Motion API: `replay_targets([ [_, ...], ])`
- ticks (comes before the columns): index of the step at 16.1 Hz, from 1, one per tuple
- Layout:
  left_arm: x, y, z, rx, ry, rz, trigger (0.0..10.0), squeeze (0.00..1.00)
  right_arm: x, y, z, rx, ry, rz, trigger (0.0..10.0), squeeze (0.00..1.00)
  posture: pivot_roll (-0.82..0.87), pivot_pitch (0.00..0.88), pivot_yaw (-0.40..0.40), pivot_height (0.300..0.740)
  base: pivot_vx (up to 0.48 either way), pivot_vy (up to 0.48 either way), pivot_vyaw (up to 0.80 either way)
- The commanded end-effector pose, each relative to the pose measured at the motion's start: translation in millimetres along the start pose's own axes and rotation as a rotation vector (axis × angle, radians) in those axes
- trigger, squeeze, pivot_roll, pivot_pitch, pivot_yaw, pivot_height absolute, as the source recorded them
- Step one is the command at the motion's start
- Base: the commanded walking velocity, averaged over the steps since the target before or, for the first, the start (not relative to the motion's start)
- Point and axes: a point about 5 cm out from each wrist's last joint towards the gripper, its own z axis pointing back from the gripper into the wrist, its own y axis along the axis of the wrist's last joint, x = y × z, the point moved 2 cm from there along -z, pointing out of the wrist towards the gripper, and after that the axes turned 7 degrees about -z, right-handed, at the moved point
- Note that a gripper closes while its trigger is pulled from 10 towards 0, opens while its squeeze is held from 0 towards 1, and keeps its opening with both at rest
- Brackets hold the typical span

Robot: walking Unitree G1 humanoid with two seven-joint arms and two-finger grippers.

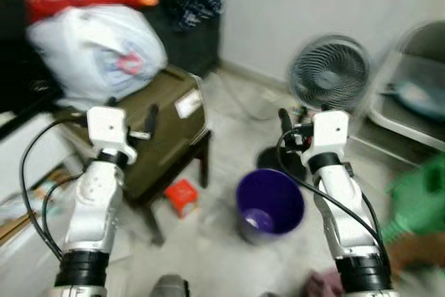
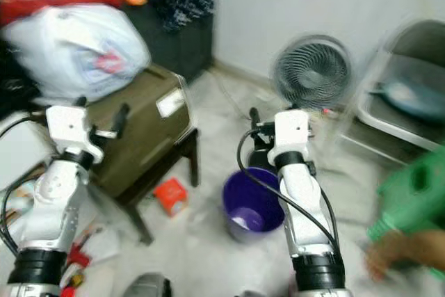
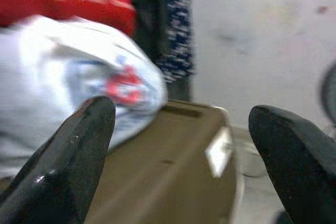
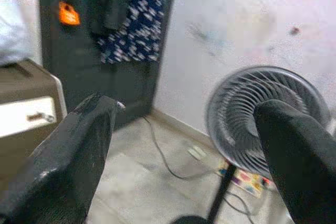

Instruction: Clean up the room

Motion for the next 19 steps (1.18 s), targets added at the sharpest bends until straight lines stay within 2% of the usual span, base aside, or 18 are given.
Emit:
replay_targets([
  [1,9.3,4.2,-3.8,0.017,-0.023,0.006,10.0,0.0,8.3,3.4,0.4,0.004,-0.029,0.014,10.0,0.0,-0.04,0.0,-0.01,0.74,0.0,0.0,0.8],
  [7,12.0,9.9,-11.5,0.036,-0.033,0.01,10.0,0.0,7.0,6.6,-0.5,0.019,-0.027,0.009,10.0,0.0,-0.05,0.0,0.0,0.74,0.0,0.0,0.8],
  [19,11.9,8.6,-10.9,0.035,-0.017,0.019,10.0,0.0,1.9,9.7,-6.0,0.029,0.003,0.035,10.0,0.0,-0.05,0.0,-0.016,0.74,0.0,0.0,0.8],
])
